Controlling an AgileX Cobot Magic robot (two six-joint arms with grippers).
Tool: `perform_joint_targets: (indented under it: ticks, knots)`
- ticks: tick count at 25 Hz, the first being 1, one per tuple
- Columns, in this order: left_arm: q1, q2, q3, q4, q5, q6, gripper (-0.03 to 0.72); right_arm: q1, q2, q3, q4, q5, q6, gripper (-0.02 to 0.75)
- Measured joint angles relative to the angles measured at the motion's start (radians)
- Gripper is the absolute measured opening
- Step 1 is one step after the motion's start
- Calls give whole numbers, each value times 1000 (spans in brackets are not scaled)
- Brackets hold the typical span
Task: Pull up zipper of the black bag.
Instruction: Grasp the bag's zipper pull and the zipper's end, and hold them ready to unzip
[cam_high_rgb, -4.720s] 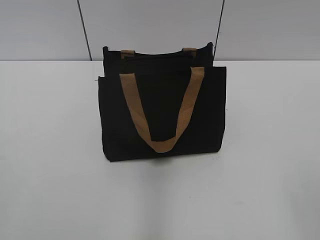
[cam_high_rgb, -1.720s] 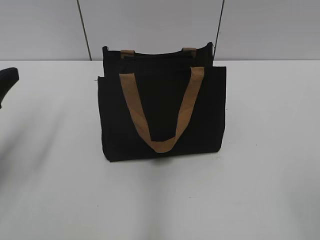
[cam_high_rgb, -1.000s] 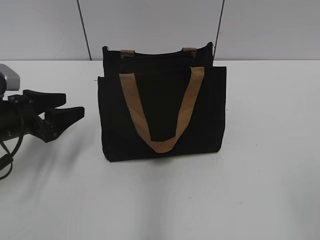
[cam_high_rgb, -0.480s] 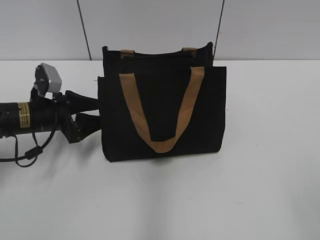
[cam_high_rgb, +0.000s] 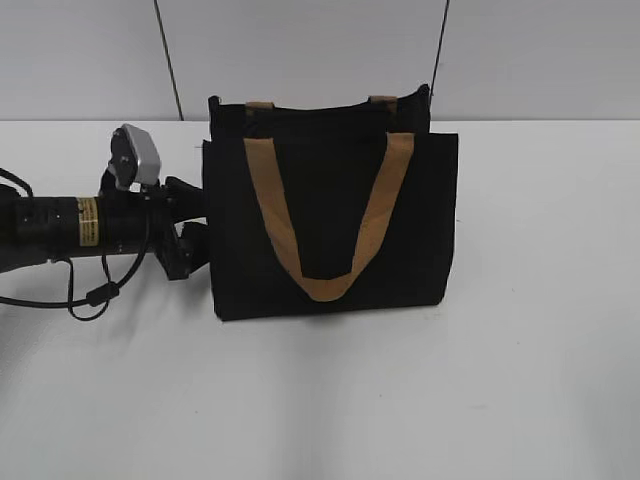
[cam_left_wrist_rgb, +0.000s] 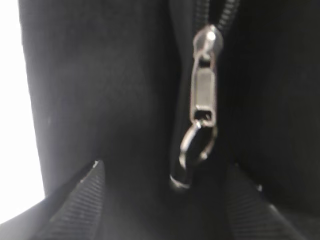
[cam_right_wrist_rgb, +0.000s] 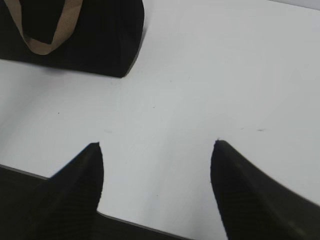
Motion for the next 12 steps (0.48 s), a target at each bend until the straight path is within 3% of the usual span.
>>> perform_joint_targets:
  ticks: [2, 5, 10, 12]
  knots:
    - [-9, 5, -13, 1, 4, -5, 497, 0, 0, 0, 0, 0, 0, 521]
    - [-18, 7, -15, 9, 10, -14, 374, 0, 0, 0, 0, 0, 0, 521]
    - [-19, 11, -16, 15, 23, -37, 96, 0, 0, 0, 0, 0, 0, 521]
    - [-19, 11, -16, 16, 22, -43, 66, 0, 0, 0, 0, 0, 0, 521]
